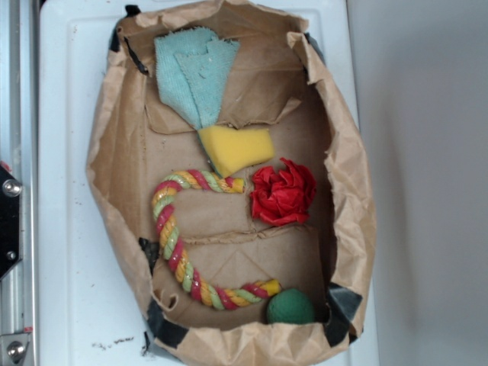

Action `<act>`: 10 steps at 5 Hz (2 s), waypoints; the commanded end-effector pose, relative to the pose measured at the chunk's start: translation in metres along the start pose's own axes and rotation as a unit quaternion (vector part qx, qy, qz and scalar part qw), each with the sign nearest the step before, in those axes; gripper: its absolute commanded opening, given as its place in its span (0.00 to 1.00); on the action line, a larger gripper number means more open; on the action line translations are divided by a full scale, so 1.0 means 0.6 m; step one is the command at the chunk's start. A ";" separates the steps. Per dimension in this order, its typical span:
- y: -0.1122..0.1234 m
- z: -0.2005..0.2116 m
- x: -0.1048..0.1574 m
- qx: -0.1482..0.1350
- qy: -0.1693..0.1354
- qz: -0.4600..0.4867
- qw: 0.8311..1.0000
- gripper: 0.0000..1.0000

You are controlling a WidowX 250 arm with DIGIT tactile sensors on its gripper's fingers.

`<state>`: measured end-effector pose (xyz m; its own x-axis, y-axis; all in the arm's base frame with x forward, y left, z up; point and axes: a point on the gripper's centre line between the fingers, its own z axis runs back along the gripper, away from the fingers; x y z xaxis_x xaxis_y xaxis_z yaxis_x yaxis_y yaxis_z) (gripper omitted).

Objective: Grab the blue cloth.

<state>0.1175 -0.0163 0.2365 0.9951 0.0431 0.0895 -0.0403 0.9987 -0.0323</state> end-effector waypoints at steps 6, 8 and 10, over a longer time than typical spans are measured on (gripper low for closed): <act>0.063 -0.108 0.224 -0.013 -0.073 0.308 0.948 1.00; 0.063 -0.108 0.224 -0.013 -0.073 0.308 0.948 1.00; 0.092 -0.125 0.239 -0.002 -0.085 0.352 0.932 1.00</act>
<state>0.2666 0.0311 0.1613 0.7077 0.6842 0.1760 -0.6743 0.7285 -0.1206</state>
